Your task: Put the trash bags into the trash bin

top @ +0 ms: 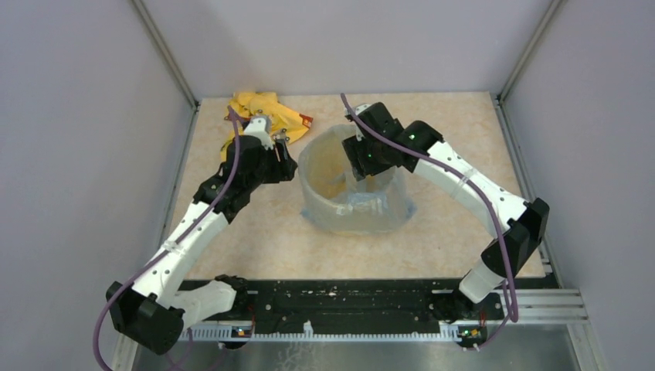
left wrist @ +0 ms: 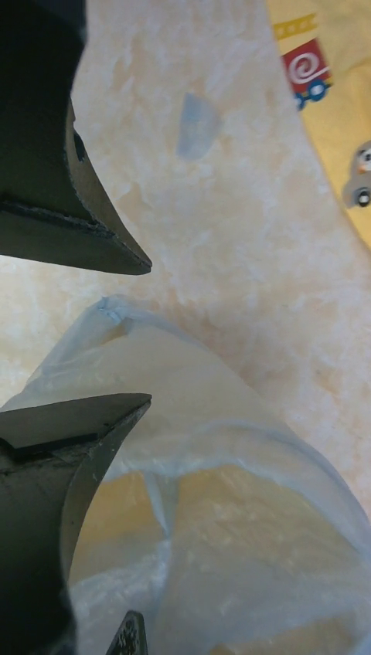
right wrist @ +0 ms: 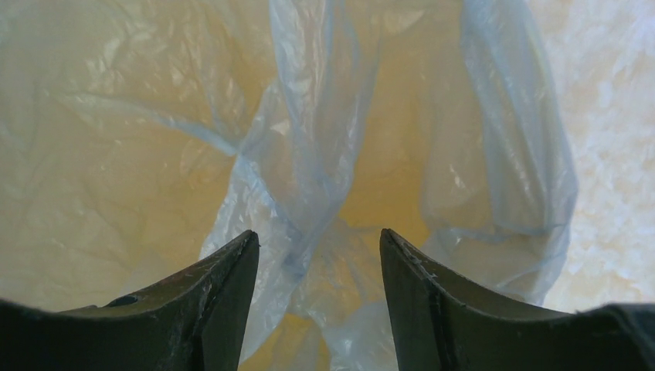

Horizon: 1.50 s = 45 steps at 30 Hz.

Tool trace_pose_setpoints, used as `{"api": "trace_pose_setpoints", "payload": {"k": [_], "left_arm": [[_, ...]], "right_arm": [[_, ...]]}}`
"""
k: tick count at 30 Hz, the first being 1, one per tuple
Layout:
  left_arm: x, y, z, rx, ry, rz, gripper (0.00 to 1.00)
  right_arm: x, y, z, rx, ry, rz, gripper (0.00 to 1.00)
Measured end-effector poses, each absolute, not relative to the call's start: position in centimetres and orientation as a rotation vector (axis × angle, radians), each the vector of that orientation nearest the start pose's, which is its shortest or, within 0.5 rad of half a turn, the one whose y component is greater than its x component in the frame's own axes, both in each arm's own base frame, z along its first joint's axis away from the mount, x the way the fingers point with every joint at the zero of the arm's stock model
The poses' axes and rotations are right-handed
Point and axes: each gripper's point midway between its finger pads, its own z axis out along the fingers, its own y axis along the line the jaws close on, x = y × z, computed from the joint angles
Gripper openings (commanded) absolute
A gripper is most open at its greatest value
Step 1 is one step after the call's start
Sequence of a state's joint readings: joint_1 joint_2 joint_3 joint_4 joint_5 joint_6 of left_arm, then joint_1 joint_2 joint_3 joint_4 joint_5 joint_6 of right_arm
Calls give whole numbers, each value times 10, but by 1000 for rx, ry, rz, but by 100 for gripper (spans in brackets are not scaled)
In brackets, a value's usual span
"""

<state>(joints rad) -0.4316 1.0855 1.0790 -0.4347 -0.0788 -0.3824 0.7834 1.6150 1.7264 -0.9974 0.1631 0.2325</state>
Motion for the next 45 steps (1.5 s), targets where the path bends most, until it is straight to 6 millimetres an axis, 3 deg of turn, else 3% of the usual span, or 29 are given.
{"api": "trace_pose_setpoints", "payload": {"k": [3, 6, 15, 21, 30, 45], "left_arm": [[309, -144, 229, -45, 2113, -452, 56], [301, -143, 206, -80, 2159, -498, 49], [274, -164, 143, -138, 2277, -691, 29], [277, -185, 136, -126, 2288, -822, 18], [271, -192, 102, -155, 2361, -867, 8], [262, -206, 67, -142, 2423, -878, 2]], "right_arm": [[289, 263, 234, -606, 2421, 236, 60], [287, 263, 225, -610, 2445, 224, 60], [284, 264, 192, -619, 2524, 190, 60], [285, 267, 180, -611, 2533, 192, 61], [295, 275, 149, -608, 2556, 167, 61], [306, 280, 107, -618, 2583, 109, 61]]}}
